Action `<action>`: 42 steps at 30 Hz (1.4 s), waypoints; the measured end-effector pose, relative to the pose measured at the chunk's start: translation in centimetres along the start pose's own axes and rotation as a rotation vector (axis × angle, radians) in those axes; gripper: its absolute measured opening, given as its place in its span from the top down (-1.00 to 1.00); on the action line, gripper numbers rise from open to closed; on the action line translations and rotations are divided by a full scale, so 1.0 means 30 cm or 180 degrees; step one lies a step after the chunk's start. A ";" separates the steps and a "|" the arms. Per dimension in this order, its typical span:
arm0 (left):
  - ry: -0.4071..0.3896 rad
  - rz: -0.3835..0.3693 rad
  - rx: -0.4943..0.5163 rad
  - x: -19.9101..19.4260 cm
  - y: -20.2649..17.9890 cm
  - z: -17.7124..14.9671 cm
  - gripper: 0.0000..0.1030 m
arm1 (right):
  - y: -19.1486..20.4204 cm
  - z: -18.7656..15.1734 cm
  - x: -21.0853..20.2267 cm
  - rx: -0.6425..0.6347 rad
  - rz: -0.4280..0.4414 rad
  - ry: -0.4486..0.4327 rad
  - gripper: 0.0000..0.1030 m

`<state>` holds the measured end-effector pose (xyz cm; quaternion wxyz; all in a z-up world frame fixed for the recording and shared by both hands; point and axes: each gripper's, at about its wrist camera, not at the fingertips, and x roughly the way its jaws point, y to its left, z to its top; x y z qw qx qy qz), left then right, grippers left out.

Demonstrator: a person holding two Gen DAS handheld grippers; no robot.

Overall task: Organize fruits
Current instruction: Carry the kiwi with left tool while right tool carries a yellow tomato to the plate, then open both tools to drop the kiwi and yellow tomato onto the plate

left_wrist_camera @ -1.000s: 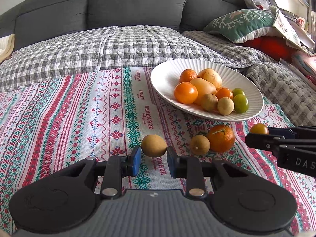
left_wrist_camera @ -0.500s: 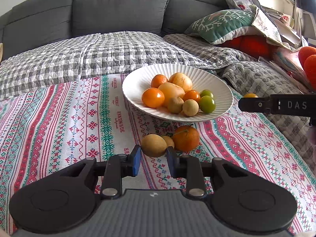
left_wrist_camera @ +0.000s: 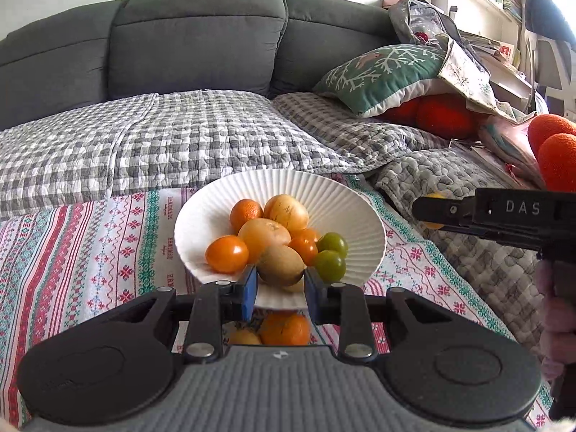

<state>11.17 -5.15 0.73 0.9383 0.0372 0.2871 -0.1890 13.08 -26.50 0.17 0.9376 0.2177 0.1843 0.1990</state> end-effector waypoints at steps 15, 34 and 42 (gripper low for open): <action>0.0082 -0.0098 0.0466 0.241 -0.131 0.123 0.66 | -0.070 0.034 0.099 0.0380 0.0059 0.0044 0.44; 0.0202 0.0022 0.0537 0.330 -0.158 0.116 0.64 | -0.084 0.026 0.132 0.0370 0.0115 0.0169 0.44; 0.0140 0.0039 0.0675 0.272 -0.152 0.109 0.39 | -0.088 0.022 0.140 0.0358 0.0071 0.0217 0.44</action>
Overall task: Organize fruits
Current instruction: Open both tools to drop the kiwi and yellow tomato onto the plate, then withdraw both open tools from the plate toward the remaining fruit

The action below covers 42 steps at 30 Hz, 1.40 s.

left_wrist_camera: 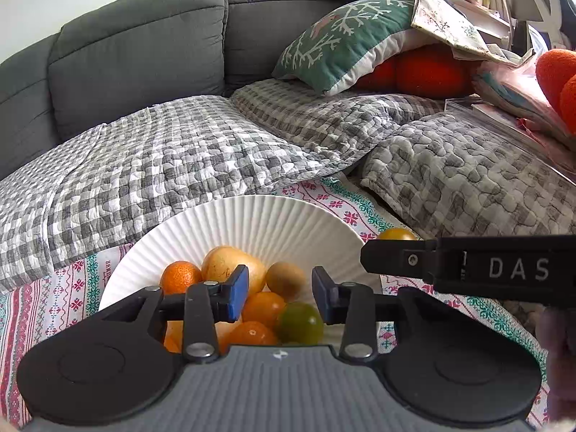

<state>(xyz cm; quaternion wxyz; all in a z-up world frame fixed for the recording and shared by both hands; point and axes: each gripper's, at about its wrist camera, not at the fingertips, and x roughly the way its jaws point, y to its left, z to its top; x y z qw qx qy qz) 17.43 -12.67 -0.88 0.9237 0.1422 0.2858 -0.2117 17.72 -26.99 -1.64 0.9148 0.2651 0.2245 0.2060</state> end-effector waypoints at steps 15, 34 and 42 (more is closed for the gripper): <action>0.0001 -0.0107 -0.0103 -0.108 0.044 -0.084 0.20 | 0.065 -0.029 0.034 -0.0254 0.0180 0.0225 0.44; -0.0011 0.0003 -0.0207 -0.197 0.071 -0.148 -0.21 | 0.106 -0.021 -0.026 -0.0422 0.0065 0.0081 -0.31; 0.0053 0.0123 -0.0352 -0.284 0.112 -0.209 -0.57 | 0.155 -0.057 -0.096 -0.0726 -0.0038 0.0017 -0.76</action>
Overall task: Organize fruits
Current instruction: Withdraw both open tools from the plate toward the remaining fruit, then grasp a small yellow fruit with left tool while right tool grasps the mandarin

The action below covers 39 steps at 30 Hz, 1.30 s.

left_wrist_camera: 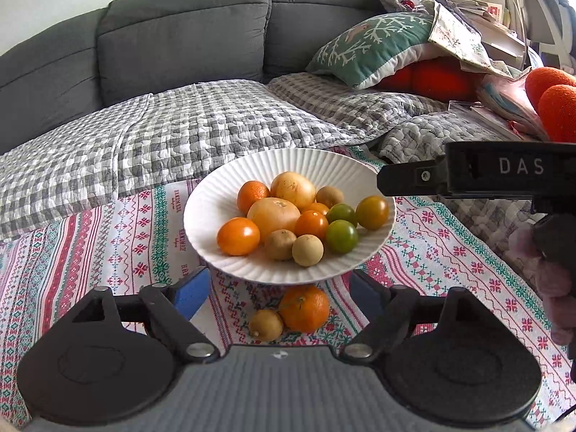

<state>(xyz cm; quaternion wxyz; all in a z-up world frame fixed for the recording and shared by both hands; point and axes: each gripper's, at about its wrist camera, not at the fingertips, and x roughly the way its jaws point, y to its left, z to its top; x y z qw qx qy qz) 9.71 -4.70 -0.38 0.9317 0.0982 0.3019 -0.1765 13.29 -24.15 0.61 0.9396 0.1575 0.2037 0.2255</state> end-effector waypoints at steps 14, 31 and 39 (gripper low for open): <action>0.0204 0.0162 -0.0250 -0.037 0.062 -0.083 -0.79 | 0.055 -0.110 -0.069 -0.0504 -0.0380 0.0111 -0.99; 0.0207 -0.0015 -0.0162 0.091 0.074 -0.101 0.22 | 0.011 -0.174 0.021 -0.0548 -0.0612 0.0383 -0.99; 0.0249 -0.0146 -0.0140 0.111 0.059 -0.095 0.69 | 0.042 -0.192 0.058 -0.0684 -0.0526 0.0487 -0.99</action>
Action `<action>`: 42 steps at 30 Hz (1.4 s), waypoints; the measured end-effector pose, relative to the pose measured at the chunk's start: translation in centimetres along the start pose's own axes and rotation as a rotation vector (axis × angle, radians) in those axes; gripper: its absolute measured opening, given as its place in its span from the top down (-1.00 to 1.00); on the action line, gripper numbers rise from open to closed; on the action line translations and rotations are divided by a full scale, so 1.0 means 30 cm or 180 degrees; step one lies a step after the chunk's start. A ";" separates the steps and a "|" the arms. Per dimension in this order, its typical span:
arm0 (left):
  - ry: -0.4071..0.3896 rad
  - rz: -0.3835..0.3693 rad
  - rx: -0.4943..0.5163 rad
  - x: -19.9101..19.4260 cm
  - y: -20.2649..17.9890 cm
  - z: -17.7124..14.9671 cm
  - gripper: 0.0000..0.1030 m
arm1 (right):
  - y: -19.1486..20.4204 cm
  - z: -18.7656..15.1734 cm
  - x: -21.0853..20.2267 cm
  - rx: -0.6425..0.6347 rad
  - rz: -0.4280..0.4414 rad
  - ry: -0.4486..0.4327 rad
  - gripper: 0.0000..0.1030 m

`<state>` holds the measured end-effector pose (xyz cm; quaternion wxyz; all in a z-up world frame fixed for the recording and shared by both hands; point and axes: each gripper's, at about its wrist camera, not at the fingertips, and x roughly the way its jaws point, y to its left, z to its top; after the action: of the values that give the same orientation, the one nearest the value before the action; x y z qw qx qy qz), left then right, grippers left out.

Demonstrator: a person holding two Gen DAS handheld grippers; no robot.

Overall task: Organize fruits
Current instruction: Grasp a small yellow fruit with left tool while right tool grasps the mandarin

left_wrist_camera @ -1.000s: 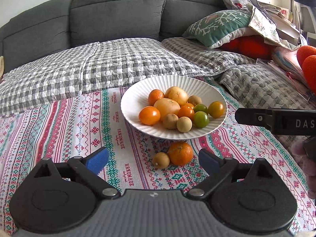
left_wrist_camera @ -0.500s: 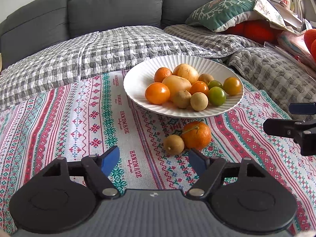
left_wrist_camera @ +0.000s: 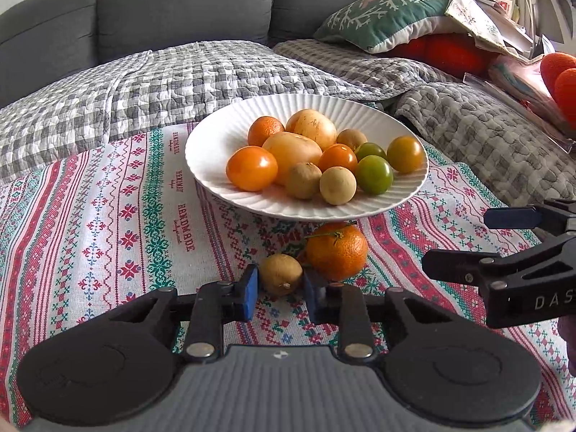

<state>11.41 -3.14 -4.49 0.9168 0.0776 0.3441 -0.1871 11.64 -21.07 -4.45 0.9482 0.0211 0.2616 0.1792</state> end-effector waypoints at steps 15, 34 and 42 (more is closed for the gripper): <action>0.0109 0.0093 -0.0102 -0.047 0.047 -0.010 0.69 | 0.028 0.004 0.023 -0.0088 0.0126 0.0056 -0.99; 0.0201 0.0202 -0.0232 -0.096 0.162 -0.046 0.69 | 0.203 0.050 0.104 -0.0257 0.0224 0.0124 -0.49; 0.0218 0.0208 -0.0258 -0.102 0.169 -0.051 0.69 | 0.244 0.067 0.124 -0.0316 0.0239 0.0124 0.13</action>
<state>10.39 2.81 -3.55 0.9125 0.0580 0.3798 -0.1402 13.21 -12.82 -3.56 0.9354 -0.0197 0.2699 0.2277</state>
